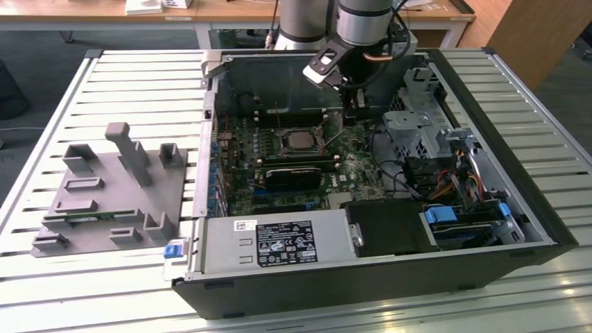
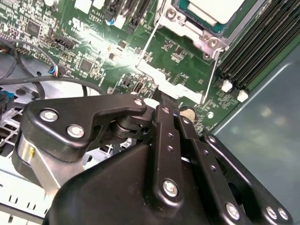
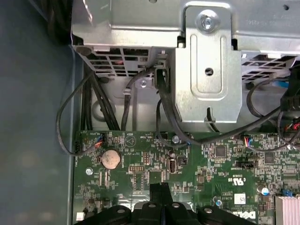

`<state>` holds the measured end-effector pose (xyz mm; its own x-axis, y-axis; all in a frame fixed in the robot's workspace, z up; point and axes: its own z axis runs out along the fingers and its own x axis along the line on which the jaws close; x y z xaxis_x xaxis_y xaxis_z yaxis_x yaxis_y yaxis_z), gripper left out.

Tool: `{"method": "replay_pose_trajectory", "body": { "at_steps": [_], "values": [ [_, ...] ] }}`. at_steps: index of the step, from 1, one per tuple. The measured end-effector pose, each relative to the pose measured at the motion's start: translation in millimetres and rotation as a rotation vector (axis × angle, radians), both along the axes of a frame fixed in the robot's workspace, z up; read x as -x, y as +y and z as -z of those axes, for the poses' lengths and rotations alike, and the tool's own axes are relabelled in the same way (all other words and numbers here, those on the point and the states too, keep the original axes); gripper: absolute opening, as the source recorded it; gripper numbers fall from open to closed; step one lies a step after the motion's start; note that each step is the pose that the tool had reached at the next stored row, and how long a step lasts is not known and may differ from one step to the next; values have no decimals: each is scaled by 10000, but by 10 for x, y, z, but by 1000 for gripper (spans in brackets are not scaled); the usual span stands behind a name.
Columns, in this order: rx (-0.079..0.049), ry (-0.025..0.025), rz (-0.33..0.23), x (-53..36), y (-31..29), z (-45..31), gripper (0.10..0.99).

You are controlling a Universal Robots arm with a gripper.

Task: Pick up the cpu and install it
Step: 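Close the cpu cover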

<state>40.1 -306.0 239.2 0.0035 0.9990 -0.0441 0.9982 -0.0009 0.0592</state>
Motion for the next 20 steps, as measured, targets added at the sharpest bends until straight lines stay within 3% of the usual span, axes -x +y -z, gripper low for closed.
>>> {"method": "replay_pose_trajectory", "body": {
  "at_steps": [20],
  "values": [
    [-1,0,0,318,0,-2,106]
  ]
}}
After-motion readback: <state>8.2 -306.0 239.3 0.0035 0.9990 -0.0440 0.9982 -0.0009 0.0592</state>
